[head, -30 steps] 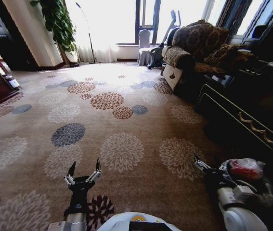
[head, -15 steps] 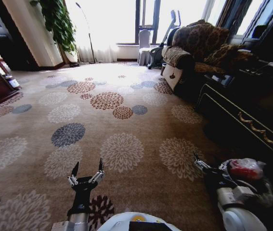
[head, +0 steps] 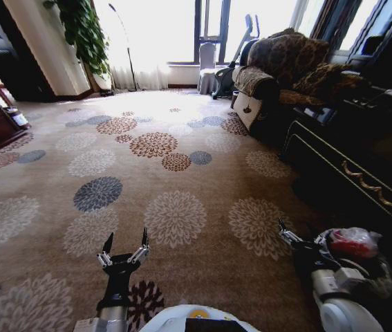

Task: Pick up the trash from the ground and place it into the trash bin.

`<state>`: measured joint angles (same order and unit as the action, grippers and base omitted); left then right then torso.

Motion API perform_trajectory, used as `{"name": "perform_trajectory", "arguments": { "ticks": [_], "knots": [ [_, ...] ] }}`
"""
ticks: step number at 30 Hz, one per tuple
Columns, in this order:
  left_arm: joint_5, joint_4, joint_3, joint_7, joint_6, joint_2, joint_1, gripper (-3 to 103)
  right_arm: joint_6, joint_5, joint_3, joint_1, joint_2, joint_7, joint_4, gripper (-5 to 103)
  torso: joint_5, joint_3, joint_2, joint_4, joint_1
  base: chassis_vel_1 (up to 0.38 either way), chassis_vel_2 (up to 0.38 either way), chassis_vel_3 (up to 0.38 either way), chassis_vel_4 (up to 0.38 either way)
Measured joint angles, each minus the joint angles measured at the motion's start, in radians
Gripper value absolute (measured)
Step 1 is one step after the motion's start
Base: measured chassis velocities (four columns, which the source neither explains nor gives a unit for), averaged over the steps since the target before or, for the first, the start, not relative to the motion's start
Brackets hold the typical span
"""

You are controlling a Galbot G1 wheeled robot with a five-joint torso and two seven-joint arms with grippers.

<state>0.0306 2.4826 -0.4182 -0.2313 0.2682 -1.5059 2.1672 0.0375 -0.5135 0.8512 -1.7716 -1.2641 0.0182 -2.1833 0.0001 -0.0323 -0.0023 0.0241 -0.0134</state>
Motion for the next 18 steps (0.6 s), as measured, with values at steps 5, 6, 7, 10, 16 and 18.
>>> {"name": "perform_trajectory", "arguments": {
  "ticks": [5, 6, 7, 10, 16, 18],
  "knots": [
    [0.0, 0.0, 0.0, 0.0, 0.0, 0.0, 0.0, 100, 0.0, 0.0, 0.0, 0.0, 0.0, 0.0, 0.0, 100, 0.0, 0.0, 0.0, 0.0, 0.0, 0.0, 0.0, 0.0, 0.0],
    [0.0, 0.0, 0.0, 0.0, 0.0, 0.0, 0.0, 100, 0.0, 0.0, 0.0, 0.0, 0.0, 0.0, 0.0, 100, 0.0, 0.0, 0.0, 0.0, 0.0, 0.0, 0.0, 0.0, 0.0],
    [0.001, 0.0, 0.0, 0.0, 0.0, 0.0, 0.0, 100, 0.0, 0.0, 0.0, 0.0, 0.0, 0.0, 0.0, 100, 0.0, 0.0, 0.0, 0.0, 0.0, 0.0, 0.0, 0.0, 0.0],
    [0.001, 0.0, 0.0, 0.0, 0.0, 0.0, 0.0, 100, 0.0, 0.0, 0.0, 0.0, 0.0, 0.0, 0.0, 100, 0.0, 0.0, 0.0, 0.0, 0.0, 0.0, 0.0, 0.0, 0.0],
    [0.001, 0.0, 0.0, 0.0, 0.0, 0.0, 0.0, 100, 0.0, 0.0, 0.0, 0.0, 0.0, 0.0, 0.0, 100, 0.0, 0.0, 0.0, 0.0, 0.0, 0.0, 0.0, 0.0, 0.0],
    [0.001, 0.0, 0.0, 0.0, 0.0, 0.0, 0.0, 100, 0.0, 0.0, 0.0, 0.0, 0.0, 0.0, 0.0, 100, 0.0, 0.0, 0.0, 0.0, 0.0, 0.0, 0.0, 0.0, 0.0]
  ]
}}
